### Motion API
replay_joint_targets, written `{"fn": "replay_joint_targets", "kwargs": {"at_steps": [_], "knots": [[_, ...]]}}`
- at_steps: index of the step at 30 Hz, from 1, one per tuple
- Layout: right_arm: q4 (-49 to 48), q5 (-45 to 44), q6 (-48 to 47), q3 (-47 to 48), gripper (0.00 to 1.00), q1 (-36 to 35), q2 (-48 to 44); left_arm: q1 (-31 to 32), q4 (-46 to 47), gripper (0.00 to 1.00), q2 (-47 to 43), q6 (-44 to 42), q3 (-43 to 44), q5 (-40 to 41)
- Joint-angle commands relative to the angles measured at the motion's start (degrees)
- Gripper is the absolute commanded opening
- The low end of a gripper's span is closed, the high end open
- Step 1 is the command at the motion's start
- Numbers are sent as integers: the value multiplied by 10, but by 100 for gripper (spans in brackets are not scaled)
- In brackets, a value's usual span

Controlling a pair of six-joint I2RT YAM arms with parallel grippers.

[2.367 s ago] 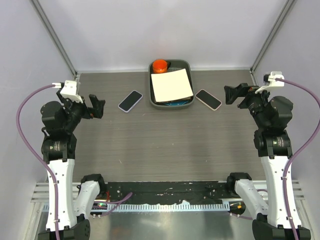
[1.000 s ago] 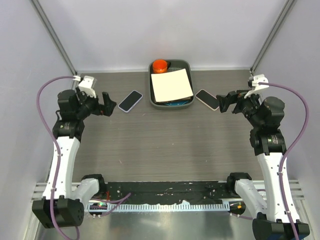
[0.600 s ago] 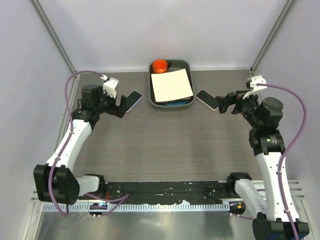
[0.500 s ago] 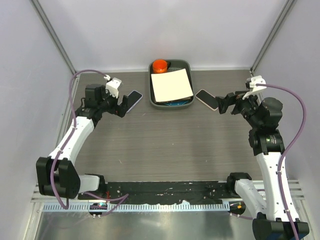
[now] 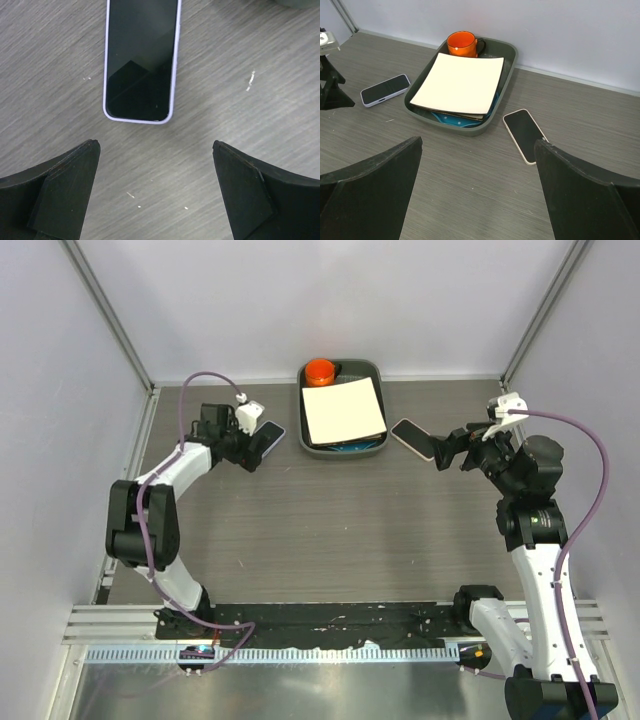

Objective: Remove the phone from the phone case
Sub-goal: Move the phone to the center of the board.

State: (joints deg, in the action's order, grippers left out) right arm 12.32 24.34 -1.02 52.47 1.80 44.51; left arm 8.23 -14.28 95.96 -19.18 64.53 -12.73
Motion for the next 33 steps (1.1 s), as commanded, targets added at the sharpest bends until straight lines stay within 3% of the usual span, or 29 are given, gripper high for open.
{"fn": "replay_joint_targets", "kwargs": {"at_steps": [1,8,24,33], "knots": [[-29,11,-12,3,100,-3,0,2,34,100,38,-24,50,20],[-24,11,-22,4,100,-3,13,2,35,100,89,-42,88,8],[-19,2,-38,5,100,-3,47,2,-64,100,200,-83,221,-12],[-19,2,-42,4,100,-3,48,2,-102,100,230,-111,246,-27]]}}
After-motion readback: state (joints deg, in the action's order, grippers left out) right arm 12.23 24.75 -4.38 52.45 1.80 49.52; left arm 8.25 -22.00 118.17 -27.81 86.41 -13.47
